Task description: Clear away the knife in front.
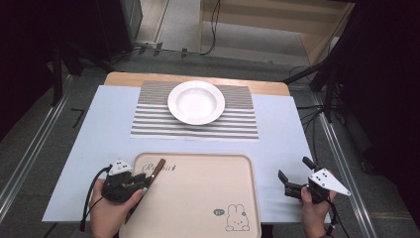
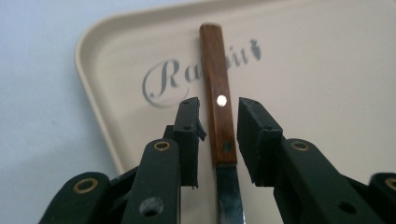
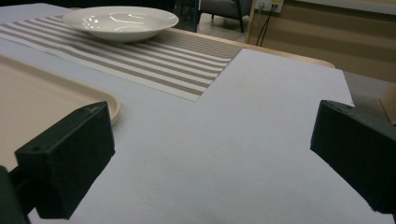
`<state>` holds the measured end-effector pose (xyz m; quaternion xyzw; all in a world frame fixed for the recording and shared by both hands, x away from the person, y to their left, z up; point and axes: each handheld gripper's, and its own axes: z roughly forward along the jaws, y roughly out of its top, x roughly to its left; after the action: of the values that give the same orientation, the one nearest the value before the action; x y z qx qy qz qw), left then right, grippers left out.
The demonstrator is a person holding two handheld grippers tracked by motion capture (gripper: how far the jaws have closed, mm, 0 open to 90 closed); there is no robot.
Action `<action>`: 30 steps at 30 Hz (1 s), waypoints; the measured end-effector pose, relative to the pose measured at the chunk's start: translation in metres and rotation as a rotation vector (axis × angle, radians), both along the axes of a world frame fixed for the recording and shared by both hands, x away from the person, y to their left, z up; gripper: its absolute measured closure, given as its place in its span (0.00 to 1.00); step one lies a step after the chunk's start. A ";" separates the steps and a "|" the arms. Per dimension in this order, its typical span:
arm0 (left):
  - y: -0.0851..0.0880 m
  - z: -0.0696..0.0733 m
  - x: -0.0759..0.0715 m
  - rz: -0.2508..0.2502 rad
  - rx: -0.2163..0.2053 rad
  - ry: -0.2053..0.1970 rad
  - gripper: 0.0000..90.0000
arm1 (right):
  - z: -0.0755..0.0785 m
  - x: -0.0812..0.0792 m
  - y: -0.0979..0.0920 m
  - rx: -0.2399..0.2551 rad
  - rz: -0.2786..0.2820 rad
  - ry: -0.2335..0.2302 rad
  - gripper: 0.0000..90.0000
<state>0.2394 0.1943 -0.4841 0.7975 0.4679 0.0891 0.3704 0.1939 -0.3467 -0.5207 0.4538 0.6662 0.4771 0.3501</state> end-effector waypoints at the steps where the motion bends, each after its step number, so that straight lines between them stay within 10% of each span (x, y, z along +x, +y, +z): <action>1: -0.001 0.001 0.001 -0.022 -0.008 -0.008 0.82 | 0.000 0.000 0.000 0.000 0.000 0.001 0.00; 4: -0.007 0.004 0.002 -0.078 -0.017 -0.023 0.99 | 0.000 0.000 0.001 -0.001 -0.004 0.005 0.00; 10: -0.023 0.000 0.012 -0.135 0.035 -0.011 1.00 | 0.000 0.000 0.001 -0.004 -0.004 0.006 0.00; 13: -0.028 -0.006 0.015 -0.136 0.086 -0.004 1.00 | 0.000 0.000 0.001 -0.002 -0.004 0.004 0.00; 30: -0.001 -0.008 0.017 -0.106 0.060 0.021 1.00 | 0.000 0.000 0.001 -0.003 -0.003 0.004 0.00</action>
<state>0.2562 0.1933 -0.4920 0.8328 0.4261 0.0749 0.3454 0.1937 -0.3460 -0.5206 0.4553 0.6668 0.4748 0.3501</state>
